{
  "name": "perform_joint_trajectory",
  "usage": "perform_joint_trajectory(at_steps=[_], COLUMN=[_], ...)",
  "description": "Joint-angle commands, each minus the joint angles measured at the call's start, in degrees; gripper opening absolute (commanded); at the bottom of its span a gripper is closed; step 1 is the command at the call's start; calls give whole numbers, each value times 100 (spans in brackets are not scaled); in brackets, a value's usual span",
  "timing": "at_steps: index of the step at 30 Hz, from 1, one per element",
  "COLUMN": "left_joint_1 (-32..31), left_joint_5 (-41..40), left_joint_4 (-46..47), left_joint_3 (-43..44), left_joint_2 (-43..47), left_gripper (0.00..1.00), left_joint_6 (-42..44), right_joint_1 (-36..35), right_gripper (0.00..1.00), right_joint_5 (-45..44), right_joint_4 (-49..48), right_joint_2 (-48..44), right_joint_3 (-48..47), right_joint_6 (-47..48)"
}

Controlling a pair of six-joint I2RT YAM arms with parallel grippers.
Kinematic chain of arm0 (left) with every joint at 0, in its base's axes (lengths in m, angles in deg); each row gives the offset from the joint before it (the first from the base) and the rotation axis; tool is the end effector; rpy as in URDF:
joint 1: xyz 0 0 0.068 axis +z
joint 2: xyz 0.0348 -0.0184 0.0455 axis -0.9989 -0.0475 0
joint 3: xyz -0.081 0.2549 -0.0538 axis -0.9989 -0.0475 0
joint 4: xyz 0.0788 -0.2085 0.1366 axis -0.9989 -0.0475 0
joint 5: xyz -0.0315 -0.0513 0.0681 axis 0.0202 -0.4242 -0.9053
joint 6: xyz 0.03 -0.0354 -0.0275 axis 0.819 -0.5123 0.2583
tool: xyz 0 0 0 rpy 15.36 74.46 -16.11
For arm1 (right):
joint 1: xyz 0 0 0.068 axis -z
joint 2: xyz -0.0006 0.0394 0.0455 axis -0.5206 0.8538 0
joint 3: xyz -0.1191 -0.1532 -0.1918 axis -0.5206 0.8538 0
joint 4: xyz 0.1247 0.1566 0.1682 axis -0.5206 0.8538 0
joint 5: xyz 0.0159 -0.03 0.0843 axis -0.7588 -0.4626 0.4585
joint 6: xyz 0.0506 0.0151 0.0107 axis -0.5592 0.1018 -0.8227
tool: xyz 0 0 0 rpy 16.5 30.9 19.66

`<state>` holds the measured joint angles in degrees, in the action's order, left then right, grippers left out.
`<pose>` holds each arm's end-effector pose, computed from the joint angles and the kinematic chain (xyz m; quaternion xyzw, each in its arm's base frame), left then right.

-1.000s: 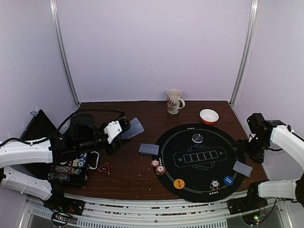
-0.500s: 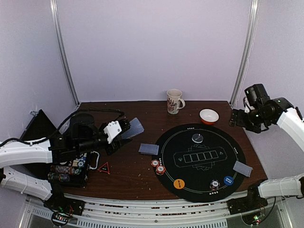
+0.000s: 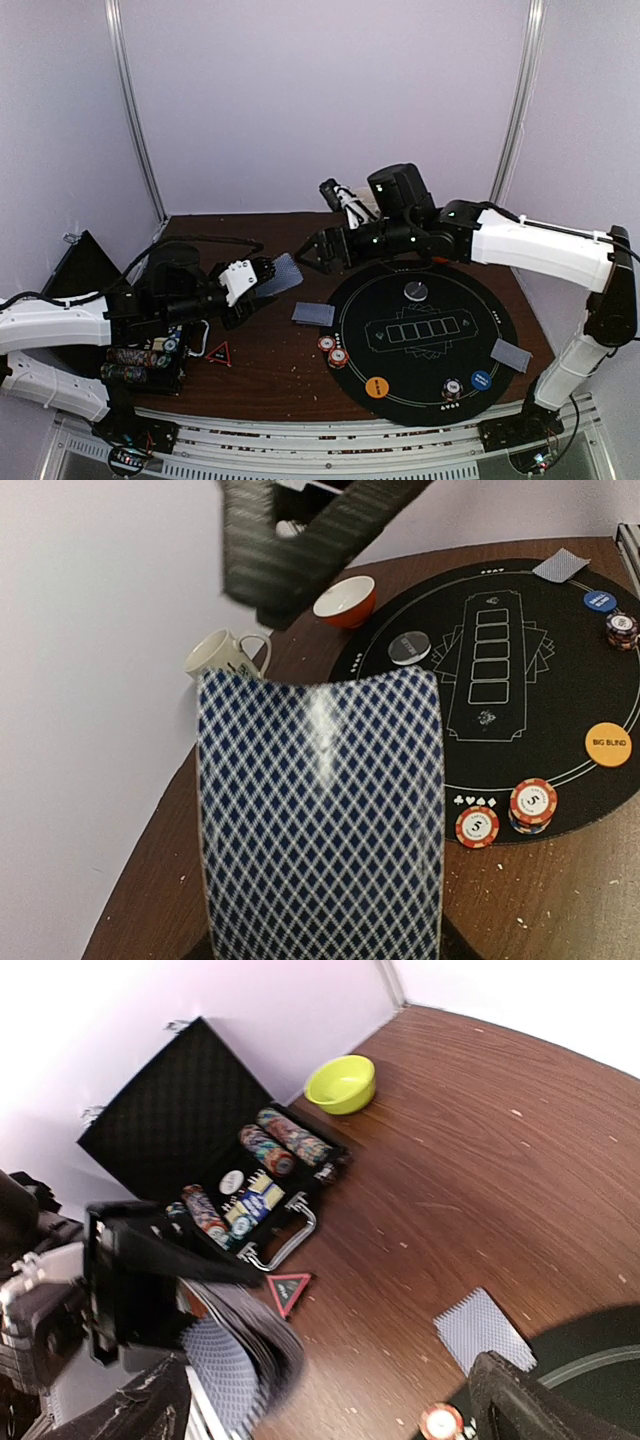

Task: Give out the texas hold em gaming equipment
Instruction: Pick up the poker card from the face-down deck piles.

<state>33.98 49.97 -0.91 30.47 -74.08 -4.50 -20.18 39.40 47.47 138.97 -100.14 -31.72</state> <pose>0.1498 -0.1982 0.2636 0.4774 0.6617 -0.1473 0.5590 0.2291 0.3056 0.3472 -0.2978 0.7762 0.4208 0.3630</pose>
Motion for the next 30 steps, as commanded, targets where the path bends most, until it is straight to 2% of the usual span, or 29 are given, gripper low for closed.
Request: perform_joint_trajectory(at_steps=[1, 10, 15, 30], left_joint_1=[12, 10, 12, 8], left_joint_5=[-105, -104, -104, -112], left_joint_4=[439, 484, 474, 527], left_joint_3=[-45, -56, -56, -73], left_joint_2=[-40, -69, -70, 1], left_gripper=[44, 44, 43, 41], left_joint_6=[104, 105, 112, 78], right_joint_1=[-144, -305, -306, -231], right_gripper=[98, 90, 77, 39], right_joint_5=[934, 861, 231, -259], right_joint_4=[-462, 296, 946, 1288], right_joint_2=[504, 885, 1156, 851], right_joint_3=[-713, -1002, -1409, -1525], right_joint_6=[299, 920, 1045, 1086])
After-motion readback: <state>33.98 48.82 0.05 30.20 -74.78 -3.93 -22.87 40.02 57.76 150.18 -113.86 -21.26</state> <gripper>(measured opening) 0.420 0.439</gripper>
